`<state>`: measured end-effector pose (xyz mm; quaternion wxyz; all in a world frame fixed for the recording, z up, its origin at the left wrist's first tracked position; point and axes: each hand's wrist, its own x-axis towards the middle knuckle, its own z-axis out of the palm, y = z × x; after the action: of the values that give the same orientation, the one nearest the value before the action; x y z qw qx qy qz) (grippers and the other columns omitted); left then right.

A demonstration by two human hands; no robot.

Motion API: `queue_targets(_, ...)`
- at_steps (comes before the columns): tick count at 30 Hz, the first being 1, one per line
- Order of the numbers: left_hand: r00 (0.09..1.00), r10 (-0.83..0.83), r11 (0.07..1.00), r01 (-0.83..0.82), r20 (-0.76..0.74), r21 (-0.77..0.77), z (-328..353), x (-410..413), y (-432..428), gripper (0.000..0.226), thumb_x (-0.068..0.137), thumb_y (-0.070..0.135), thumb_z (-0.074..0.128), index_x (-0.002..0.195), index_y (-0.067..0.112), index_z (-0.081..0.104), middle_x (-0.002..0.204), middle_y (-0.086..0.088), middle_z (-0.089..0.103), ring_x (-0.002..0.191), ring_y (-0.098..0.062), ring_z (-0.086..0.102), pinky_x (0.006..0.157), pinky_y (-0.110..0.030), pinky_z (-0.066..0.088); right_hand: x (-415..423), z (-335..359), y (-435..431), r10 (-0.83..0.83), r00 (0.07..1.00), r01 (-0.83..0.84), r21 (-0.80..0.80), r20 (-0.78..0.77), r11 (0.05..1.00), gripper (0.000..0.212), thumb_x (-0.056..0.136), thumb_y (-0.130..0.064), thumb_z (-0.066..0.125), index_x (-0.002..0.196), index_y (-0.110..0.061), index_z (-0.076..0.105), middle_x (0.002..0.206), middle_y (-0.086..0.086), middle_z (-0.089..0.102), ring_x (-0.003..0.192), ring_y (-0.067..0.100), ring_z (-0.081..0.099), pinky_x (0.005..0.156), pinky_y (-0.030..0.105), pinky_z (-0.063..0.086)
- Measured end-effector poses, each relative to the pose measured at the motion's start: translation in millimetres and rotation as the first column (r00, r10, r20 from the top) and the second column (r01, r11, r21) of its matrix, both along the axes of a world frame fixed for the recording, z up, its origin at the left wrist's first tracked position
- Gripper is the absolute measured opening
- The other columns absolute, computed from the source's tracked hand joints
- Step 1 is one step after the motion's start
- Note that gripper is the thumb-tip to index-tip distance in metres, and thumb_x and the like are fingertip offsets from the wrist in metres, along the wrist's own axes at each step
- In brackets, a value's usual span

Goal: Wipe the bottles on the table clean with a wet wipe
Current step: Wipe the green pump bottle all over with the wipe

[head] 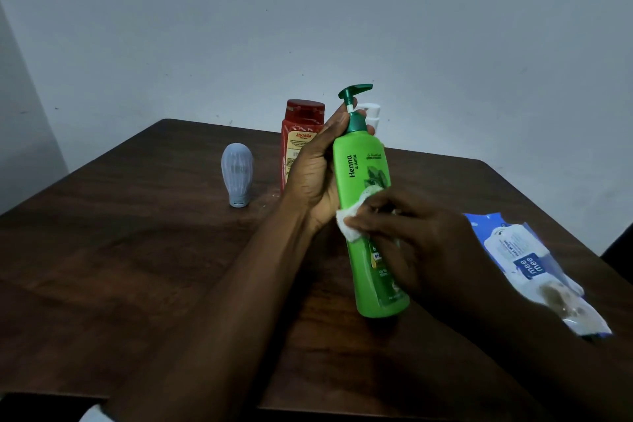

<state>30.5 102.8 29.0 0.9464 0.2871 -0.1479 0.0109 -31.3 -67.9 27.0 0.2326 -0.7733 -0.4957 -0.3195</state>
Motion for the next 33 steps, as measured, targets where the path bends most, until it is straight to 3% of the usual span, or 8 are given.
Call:
queue_targets(3,1.0,0.005,1.0,-0.004,0.026,-0.022,-2,4,2,0.02,0.094,0.023,0.064,0.112,0.013,0.068,0.101,-0.011,0.063,0.092,-0.025,0.058,0.12,-0.053,0.027,-10,-16,-12,0.02,1.0,-0.02,-0.036,-0.014,0.999,0.026,0.097,-0.023,0.054,0.104,-0.014,0.078,0.11,0.001,0.067,0.094,0.022,0.068,0.082,0.031,0.052)
queue_targets(10,0.999,-0.017,1.0,0.017,0.037,0.001,-2,4,4,0.019,0.099,0.025,0.057,0.107,0.012,0.067,0.092,-0.009,0.066,0.084,-0.022,0.063,0.112,-0.048,0.033,-19,-36,-26,0.034,0.999,-0.033,-0.073,0.021,0.997,0.03,0.101,-0.03,0.049,0.105,-0.017,0.076,0.112,-0.003,0.062,0.091,0.021,0.066,0.074,0.032,0.053)
queue_targets(15,1.0,0.003,1.0,-0.002,0.03,-0.012,-4,5,5,0.019,0.097,0.024,0.059,0.111,0.012,0.065,0.095,-0.009,0.065,0.087,-0.023,0.062,0.116,-0.05,0.031,-15,-34,-24,0.024,0.999,-0.019,-0.129,0.034,0.992,0.023,0.091,-0.046,0.062,0.083,-0.03,0.077,0.09,-0.01,0.071,0.083,0.006,0.065,0.078,0.016,0.049)
queue_targets(20,1.0,-0.012,1.0,0.012,0.022,-0.021,-3,6,2,0.02,0.094,0.024,0.062,0.109,0.012,0.066,0.098,-0.011,0.062,0.088,-0.026,0.058,0.114,-0.049,0.031,-15,-19,-9,0.014,1.0,-0.014,0.016,0.007,1.0,0.023,0.097,-0.021,0.058,0.096,-0.015,0.08,0.098,0.003,0.068,0.091,0.013,0.061,0.083,0.017,0.047)
queue_targets(25,0.999,-0.04,0.999,0.04,-0.02,-0.023,-2,1,2,0.021,0.095,0.028,0.062,0.106,0.012,0.069,0.095,-0.011,0.063,0.083,-0.025,0.061,0.114,-0.048,0.031,4,4,7,-0.015,1.0,0.015,0.052,-0.002,0.999,0.021,0.082,-0.004,0.069,0.099,-0.01,0.08,0.099,0.008,0.069,0.089,0.019,0.067,0.084,0.014,0.045)
queue_targets(27,0.999,-0.016,0.999,0.015,-0.038,-0.03,0,1,2,0.021,0.093,0.028,0.064,0.107,0.012,0.067,0.093,-0.01,0.064,0.08,-0.023,0.064,0.104,-0.042,0.042,10,13,15,-0.03,0.999,0.028,0.053,0.027,0.998,0.019,0.082,-0.004,0.069,0.098,-0.008,0.08,0.097,0.009,0.069,0.088,0.021,0.067,0.082,0.016,0.045)
queue_targets(30,0.997,-0.057,0.996,0.054,-0.046,-0.065,2,-2,1,0.019,0.097,0.026,0.06,0.105,0.01,0.065,0.085,-0.008,0.067,0.071,-0.017,0.066,0.07,-0.028,0.056,20,28,27,-0.014,1.0,0.013,0.068,0.013,0.998,0.018,0.084,-0.004,0.07,0.098,-0.008,0.08,0.096,0.008,0.068,0.089,0.021,0.067,0.081,0.019,0.047)
queue_targets(33,0.992,-0.124,0.987,0.119,-0.035,-0.103,3,-10,-2,0.025,0.094,0.023,0.058,0.095,0.001,0.071,0.078,-0.01,0.069,0.066,-0.014,0.068,0.072,-0.02,0.056,28,43,38,-0.009,1.0,0.008,0.11,0.01,0.994,0.017,0.084,-0.005,0.071,0.098,-0.01,0.08,0.095,0.007,0.069,0.089,0.018,0.067,0.082,0.019,0.047)
